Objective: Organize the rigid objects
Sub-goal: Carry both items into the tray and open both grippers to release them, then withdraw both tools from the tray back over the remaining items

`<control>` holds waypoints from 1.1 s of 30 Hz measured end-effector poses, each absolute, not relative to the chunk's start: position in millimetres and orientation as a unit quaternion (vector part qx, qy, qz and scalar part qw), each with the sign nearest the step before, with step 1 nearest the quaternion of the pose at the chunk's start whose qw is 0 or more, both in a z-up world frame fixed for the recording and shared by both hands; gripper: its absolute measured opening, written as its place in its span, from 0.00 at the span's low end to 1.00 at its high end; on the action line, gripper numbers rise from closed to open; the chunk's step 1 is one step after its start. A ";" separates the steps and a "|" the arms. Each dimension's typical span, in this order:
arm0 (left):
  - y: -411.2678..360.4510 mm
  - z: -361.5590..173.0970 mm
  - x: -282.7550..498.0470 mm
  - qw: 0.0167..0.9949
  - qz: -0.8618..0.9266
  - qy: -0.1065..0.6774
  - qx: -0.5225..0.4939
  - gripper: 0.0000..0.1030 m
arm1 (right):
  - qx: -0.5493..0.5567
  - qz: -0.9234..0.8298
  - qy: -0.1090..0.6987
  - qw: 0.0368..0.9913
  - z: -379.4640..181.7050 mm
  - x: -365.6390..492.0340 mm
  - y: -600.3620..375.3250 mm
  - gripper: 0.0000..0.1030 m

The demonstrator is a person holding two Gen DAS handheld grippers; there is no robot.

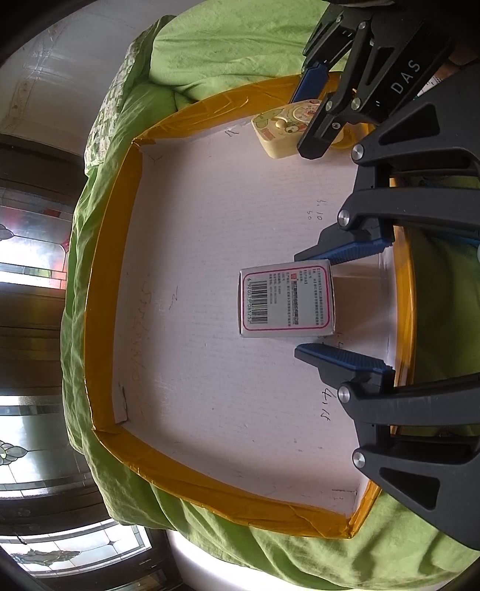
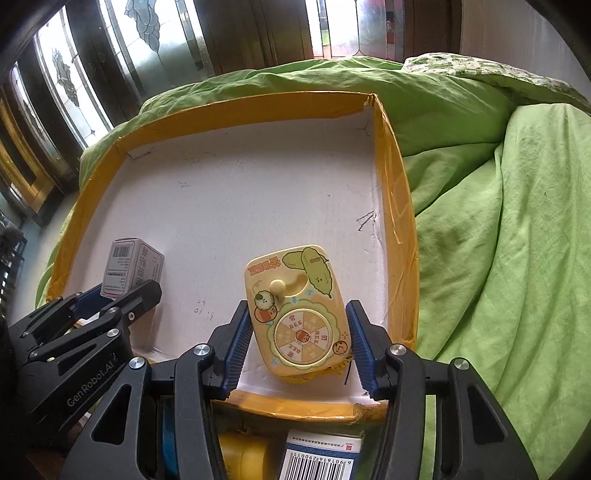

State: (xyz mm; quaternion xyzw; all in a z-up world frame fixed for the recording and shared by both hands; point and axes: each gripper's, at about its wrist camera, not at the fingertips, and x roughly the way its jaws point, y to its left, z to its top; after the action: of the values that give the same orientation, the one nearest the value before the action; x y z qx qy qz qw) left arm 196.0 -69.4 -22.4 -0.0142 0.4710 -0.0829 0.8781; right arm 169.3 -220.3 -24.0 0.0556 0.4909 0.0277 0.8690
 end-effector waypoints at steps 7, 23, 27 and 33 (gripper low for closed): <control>-51.0 -8.8 191.7 0.884 -0.072 0.457 -0.068 0.75 | 0.077 0.027 0.480 0.873 -15.3 165.5 -225.2 0.54; 16.7 4.6 44.8 0.881 -0.062 0.465 -0.060 0.82 | 0.139 0.100 0.448 0.877 41.4 83.0 -219.1 0.88; 25.2 3.3 19.4 0.877 -0.067 0.466 -0.092 0.82 | 0.145 0.130 0.483 0.854 28.4 52.6 -211.5 0.90; 22.6 3.8 8.0 0.881 -0.061 0.461 -0.084 0.82 | 0.107 0.141 0.503 0.846 16.1 19.5 -212.1 0.90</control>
State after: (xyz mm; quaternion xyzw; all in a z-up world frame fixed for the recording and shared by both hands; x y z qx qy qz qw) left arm 8.0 22.6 3.8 -0.0842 0.4606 -0.0609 0.8815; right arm 19.5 -212.1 16.1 0.1067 0.5026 0.1412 0.8462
